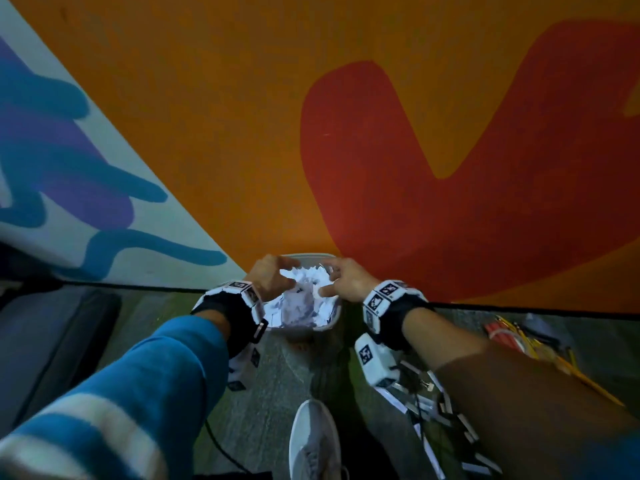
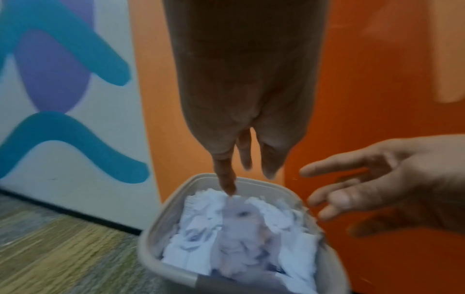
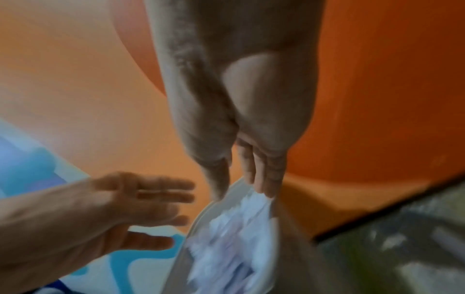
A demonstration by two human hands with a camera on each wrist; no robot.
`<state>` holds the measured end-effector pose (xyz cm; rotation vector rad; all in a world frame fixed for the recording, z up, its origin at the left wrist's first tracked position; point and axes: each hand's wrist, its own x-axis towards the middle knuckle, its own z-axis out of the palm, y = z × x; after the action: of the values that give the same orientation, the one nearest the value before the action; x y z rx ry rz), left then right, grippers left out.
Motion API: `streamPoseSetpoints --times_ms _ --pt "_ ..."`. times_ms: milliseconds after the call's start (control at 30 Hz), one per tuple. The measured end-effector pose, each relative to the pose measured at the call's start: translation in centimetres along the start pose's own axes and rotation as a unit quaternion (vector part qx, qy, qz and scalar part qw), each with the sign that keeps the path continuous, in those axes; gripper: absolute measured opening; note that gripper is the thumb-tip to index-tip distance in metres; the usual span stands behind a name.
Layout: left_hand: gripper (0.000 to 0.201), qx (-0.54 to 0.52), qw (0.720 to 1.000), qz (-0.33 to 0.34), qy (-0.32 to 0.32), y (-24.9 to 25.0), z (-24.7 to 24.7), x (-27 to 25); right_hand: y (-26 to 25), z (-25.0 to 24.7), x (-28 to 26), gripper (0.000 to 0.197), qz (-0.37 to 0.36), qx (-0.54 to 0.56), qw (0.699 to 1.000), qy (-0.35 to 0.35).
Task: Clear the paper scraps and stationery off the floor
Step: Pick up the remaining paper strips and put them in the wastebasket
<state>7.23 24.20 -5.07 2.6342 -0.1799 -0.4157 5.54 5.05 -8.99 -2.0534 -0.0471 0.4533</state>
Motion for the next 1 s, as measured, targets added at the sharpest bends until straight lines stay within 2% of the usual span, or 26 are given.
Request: streamPoseSetpoints --times_ms 133,233,400,500,567,700,800,900,1000 --pt "0.038 0.022 0.999 0.038 0.03 2.7 0.5 -0.6 1.9 -5.0 -3.0 0.056 0.023 -0.067 0.996 0.053" --pt "0.028 0.001 0.996 0.088 0.015 6.4 1.9 -1.2 3.2 -9.5 -7.2 0.043 0.048 -0.096 0.993 0.049" --pt "0.031 0.009 0.977 0.202 -0.076 13.7 8.2 -2.4 7.3 -15.1 -14.7 0.031 0.125 -0.114 0.985 0.028" --pt "0.029 0.057 0.955 0.241 -0.162 17.2 12.9 -3.3 10.8 -16.2 -19.1 0.022 0.179 -0.094 0.979 0.021" --pt "0.026 0.081 0.942 0.258 -0.199 18.9 15.9 -3.6 14.3 -16.0 -21.7 0.023 0.218 -0.053 0.974 0.01" --pt "0.022 0.106 0.931 0.244 -0.25 20.2 20.7 -3.4 21.7 -14.2 -24.6 0.015 0.278 -0.038 0.96 -0.002" --pt "0.015 0.054 0.951 0.193 -0.236 19.4 24.4 -3.2 26.6 -12.5 -26.2 0.012 0.309 -0.014 0.951 0.022" --pt "0.014 0.007 0.965 0.146 -0.219 18.0 29.0 -4.0 31.3 -11.2 -28.0 0.014 0.349 0.025 0.933 0.08" --pt "0.01 -0.024 0.961 0.117 -0.249 17.8 33.4 -5.4 35.4 -9.9 -29.7 0.011 0.391 0.052 0.91 0.129"
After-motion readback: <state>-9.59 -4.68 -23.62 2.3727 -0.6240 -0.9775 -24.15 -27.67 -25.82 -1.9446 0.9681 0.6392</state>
